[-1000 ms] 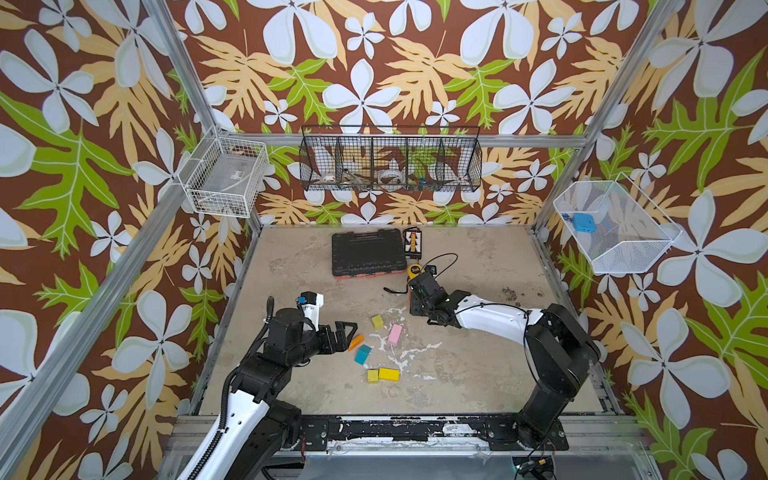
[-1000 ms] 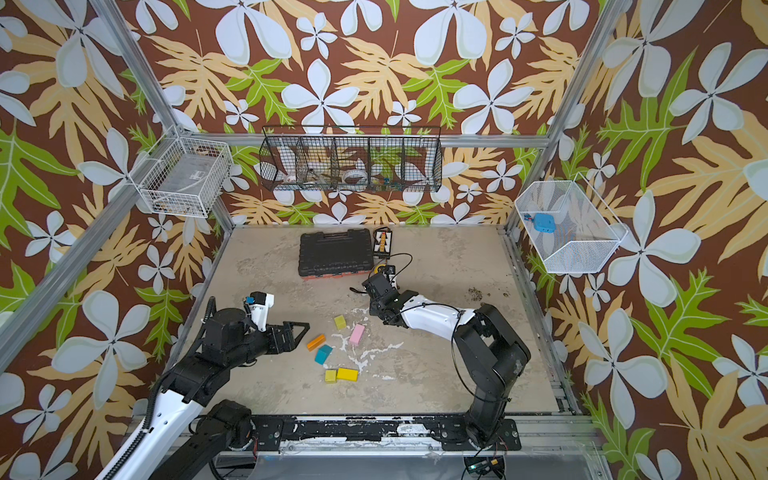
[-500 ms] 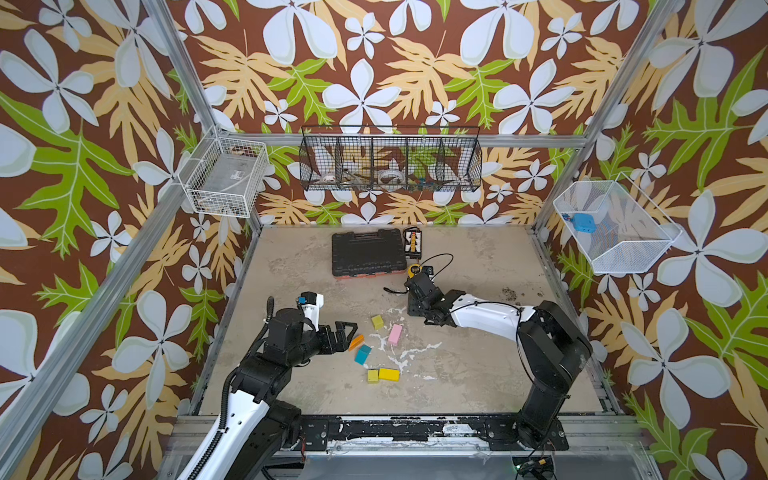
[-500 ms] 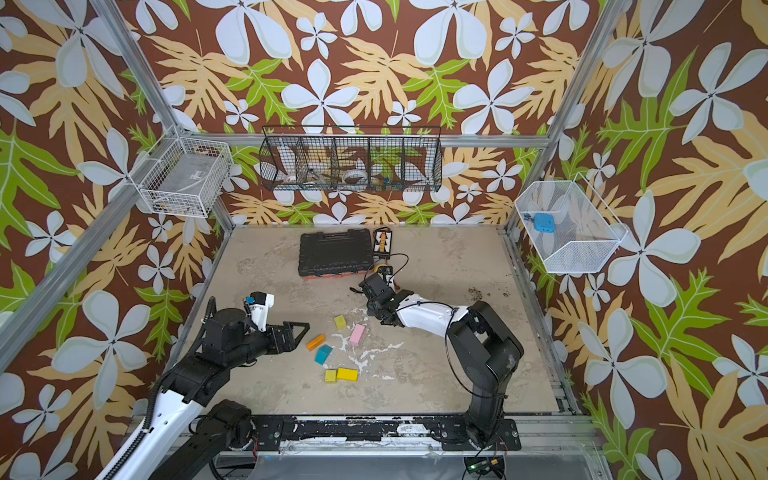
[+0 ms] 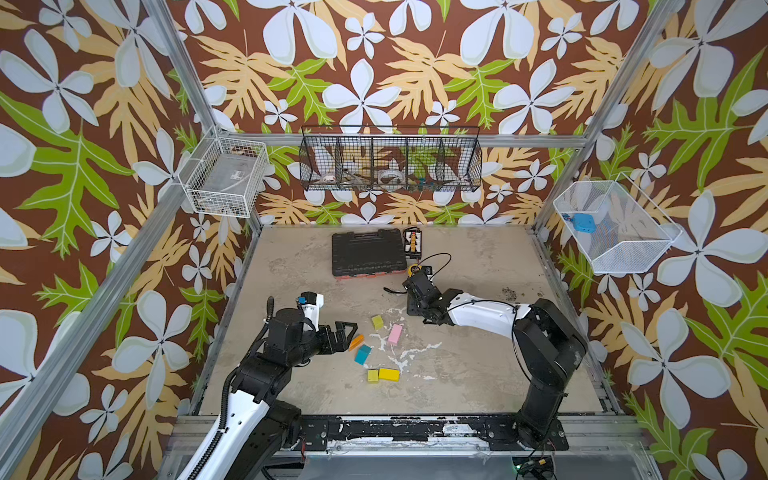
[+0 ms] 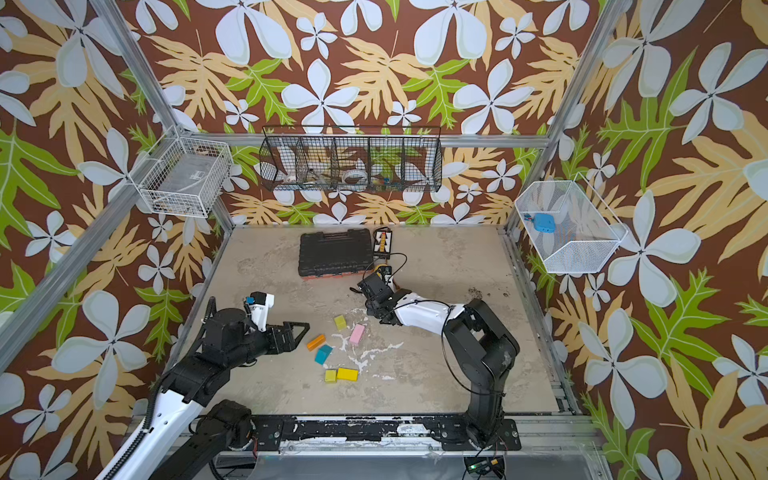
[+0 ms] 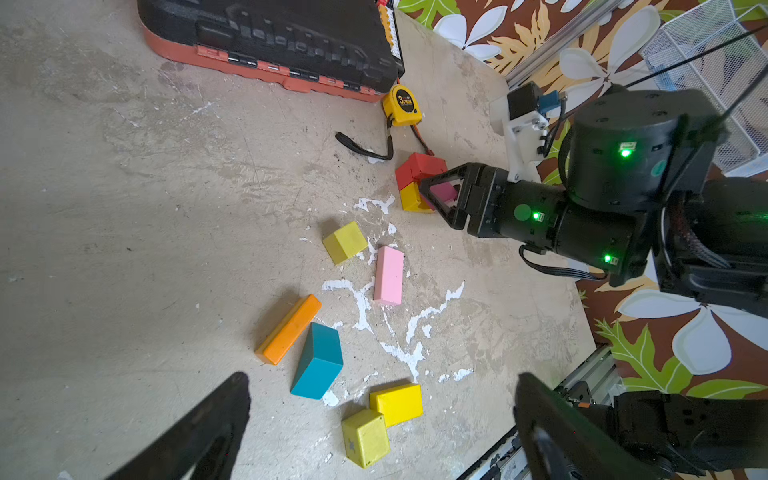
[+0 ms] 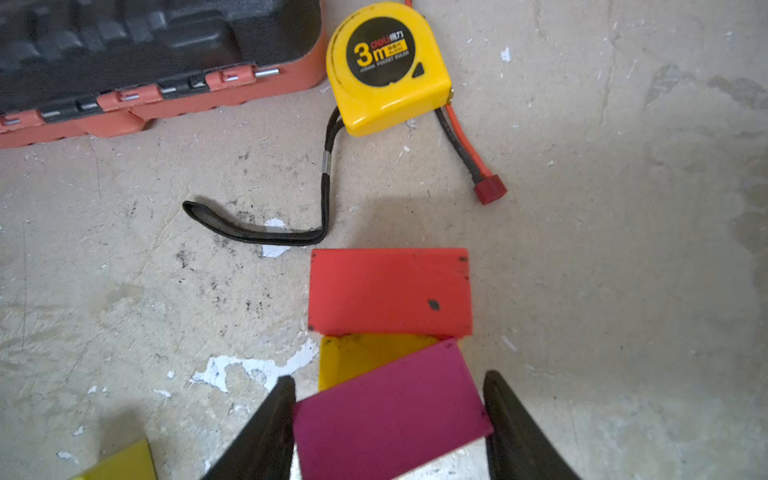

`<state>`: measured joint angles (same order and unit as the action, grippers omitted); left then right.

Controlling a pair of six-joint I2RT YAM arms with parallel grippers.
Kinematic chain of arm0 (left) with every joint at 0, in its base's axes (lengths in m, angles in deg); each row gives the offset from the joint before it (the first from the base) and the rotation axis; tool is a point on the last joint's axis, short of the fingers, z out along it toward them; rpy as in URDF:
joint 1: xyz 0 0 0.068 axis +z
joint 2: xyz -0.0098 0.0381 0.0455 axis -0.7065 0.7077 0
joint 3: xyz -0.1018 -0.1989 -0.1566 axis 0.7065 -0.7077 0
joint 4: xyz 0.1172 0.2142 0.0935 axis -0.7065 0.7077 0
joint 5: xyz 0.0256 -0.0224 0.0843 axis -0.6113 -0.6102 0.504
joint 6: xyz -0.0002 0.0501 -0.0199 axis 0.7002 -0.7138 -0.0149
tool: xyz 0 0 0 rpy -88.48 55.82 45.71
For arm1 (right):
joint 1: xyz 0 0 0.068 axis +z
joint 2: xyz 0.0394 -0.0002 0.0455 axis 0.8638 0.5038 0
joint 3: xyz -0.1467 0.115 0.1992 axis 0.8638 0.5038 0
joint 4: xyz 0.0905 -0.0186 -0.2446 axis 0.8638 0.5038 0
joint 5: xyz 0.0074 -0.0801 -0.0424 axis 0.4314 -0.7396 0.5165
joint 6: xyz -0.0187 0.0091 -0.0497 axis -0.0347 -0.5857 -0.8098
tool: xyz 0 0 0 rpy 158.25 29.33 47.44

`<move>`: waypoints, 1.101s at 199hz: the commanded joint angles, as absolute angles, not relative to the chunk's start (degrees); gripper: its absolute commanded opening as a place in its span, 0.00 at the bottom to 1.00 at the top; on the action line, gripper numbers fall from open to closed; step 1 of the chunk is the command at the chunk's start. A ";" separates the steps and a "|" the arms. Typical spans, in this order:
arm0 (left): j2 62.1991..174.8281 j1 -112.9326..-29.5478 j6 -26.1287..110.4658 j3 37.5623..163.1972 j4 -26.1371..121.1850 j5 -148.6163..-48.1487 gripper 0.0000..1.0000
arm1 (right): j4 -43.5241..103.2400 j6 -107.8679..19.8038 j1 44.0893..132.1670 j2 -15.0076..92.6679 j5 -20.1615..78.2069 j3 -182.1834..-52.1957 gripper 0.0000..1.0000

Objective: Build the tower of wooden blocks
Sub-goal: 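Lower the magenta block toward the top of the stack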

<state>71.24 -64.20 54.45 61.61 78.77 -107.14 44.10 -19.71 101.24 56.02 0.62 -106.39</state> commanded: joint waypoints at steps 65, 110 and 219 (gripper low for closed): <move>71.09 -64.20 54.81 61.43 77.51 -107.36 1.00 | 45.63 -17.79 101.35 57.98 -1.51 -108.39 0.63; 71.00 -64.19 54.81 61.43 77.41 -107.47 1.00 | 45.91 -17.52 101.39 58.73 -2.04 -108.57 0.68; 71.05 -64.23 54.83 61.34 77.41 -107.55 1.00 | 44.59 -18.85 101.93 54.56 -2.21 -106.17 0.84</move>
<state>71.00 -64.20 54.45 61.35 78.70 -107.34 44.88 -18.36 101.52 56.37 -0.93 -107.01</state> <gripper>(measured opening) 0.996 0.833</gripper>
